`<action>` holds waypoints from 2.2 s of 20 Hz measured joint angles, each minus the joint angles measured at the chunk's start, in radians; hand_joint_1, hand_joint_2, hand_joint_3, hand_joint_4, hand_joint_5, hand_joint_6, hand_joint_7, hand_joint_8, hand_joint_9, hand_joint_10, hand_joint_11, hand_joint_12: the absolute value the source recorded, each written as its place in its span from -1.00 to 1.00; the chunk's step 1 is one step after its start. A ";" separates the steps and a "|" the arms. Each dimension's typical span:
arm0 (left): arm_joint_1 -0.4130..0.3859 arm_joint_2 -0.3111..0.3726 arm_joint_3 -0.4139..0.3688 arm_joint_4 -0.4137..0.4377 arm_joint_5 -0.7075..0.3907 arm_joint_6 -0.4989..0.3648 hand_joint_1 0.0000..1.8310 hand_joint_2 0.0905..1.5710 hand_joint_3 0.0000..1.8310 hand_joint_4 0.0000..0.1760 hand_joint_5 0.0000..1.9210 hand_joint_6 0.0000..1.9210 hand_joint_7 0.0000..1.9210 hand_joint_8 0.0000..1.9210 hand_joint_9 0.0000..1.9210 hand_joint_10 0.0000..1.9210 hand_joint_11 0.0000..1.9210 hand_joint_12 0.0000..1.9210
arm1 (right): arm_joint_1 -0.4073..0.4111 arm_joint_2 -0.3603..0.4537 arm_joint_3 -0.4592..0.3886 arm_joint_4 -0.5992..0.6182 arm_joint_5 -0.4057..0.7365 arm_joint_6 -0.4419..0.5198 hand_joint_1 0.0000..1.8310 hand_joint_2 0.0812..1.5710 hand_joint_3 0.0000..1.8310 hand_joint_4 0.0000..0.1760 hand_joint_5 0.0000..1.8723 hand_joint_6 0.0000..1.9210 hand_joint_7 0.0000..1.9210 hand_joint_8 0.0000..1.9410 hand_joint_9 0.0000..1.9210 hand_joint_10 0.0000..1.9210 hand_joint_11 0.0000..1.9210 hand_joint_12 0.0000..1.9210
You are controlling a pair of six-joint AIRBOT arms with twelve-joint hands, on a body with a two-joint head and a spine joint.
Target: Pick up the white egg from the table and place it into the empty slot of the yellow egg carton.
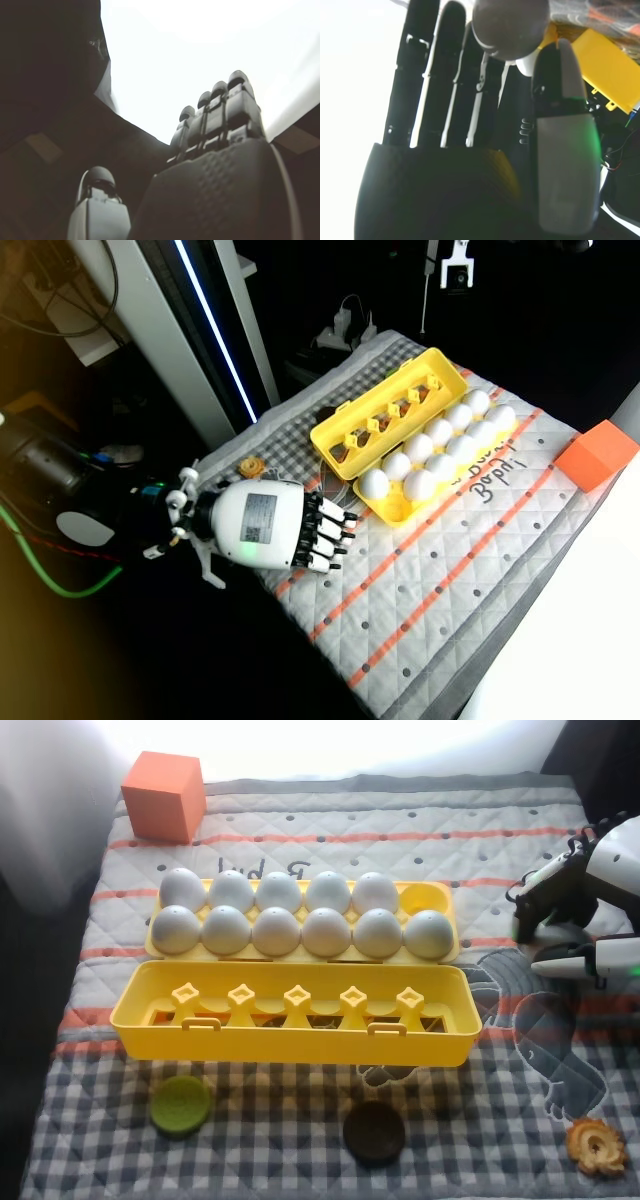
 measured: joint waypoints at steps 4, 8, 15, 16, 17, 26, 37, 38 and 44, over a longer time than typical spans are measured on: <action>0.000 0.000 0.000 0.000 0.000 0.000 -1.00 0.01 -1.00 -0.13 -1.00 -1.00 -1.00 -1.00 -1.00 -1.00 -1.00 -1.00 | 0.000 0.000 -0.001 -0.001 0.001 0.001 0.23 0.34 -1.00 -1.00 0.13 -0.13 0.27 -1.00 0.40 -1.00 0.21 -0.44; 0.000 0.000 0.000 0.000 0.000 0.000 -1.00 0.00 -1.00 -0.17 -1.00 -1.00 -1.00 -1.00 -1.00 -1.00 -1.00 -1.00 | 0.000 0.000 -0.001 -0.002 0.001 0.001 0.25 0.33 -1.00 -1.00 0.15 -0.15 0.22 -1.00 0.36 -1.00 0.23 -0.55; 0.000 0.000 0.000 0.000 0.000 0.000 -1.00 0.02 -0.99 -0.24 -1.00 -1.00 -1.00 -1.00 -1.00 -1.00 -1.00 -1.00 | 0.000 0.000 -0.001 -0.003 0.001 0.002 0.13 0.01 -1.00 -1.00 -0.19 -1.00 -0.15 -1.00 -0.11 -1.00 -0.12 -0.91; 0.000 0.000 0.000 0.000 0.000 0.000 -1.00 0.02 -0.99 -0.22 -1.00 -1.00 -1.00 -1.00 -1.00 -1.00 -1.00 -1.00 | 0.000 0.000 -0.001 -0.003 0.000 0.002 0.12 0.01 -1.00 -1.00 -0.19 -1.00 -0.14 -0.99 -0.10 -0.99 -0.11 -0.90; 0.000 0.000 0.000 0.000 0.000 0.000 -1.00 0.02 -1.00 -0.28 -1.00 -1.00 -1.00 -1.00 -1.00 -1.00 -1.00 -1.00 | -0.001 0.000 -0.001 -0.003 0.000 0.002 0.11 0.01 -1.00 -1.00 -0.18 -0.99 -0.12 -0.99 -0.09 -0.99 -0.08 -0.90; 0.000 0.000 0.000 0.000 0.000 0.000 -1.00 0.02 -1.00 -0.22 -1.00 -1.00 -1.00 -1.00 -1.00 -1.00 -1.00 -1.00 | -0.019 0.000 -0.001 -0.007 -0.022 0.002 0.14 0.07 -0.99 -1.00 -0.10 -1.00 -0.02 -0.99 0.05 -0.99 0.09 -0.90; 0.000 0.000 0.000 0.000 0.000 0.000 -1.00 0.02 -1.00 -0.12 -1.00 -1.00 -1.00 -1.00 -1.00 -1.00 -1.00 -1.00 | -0.019 0.000 -0.001 -0.006 -0.012 0.002 0.26 0.39 -1.00 -1.00 0.04 0.01 0.14 -0.99 0.31 -0.99 0.33 -0.84; 0.000 0.000 0.000 0.000 0.000 0.000 -1.00 0.02 -1.00 -0.12 -1.00 -1.00 -1.00 -1.00 -1.00 -1.00 -1.00 -1.00 | -0.019 0.000 -0.001 -0.006 -0.011 0.002 0.35 0.34 -1.00 -1.00 0.02 0.04 0.30 -0.62 0.35 -1.00 0.38 -0.81; 0.000 0.000 0.000 0.000 0.000 0.000 -1.00 0.02 -1.00 -0.14 -1.00 -1.00 -1.00 -1.00 -1.00 -1.00 -1.00 -1.00 | -0.011 0.000 -0.001 -0.009 -0.015 0.002 0.28 0.39 -1.00 -1.00 0.01 0.07 0.12 -0.77 0.30 -1.00 0.30 -0.86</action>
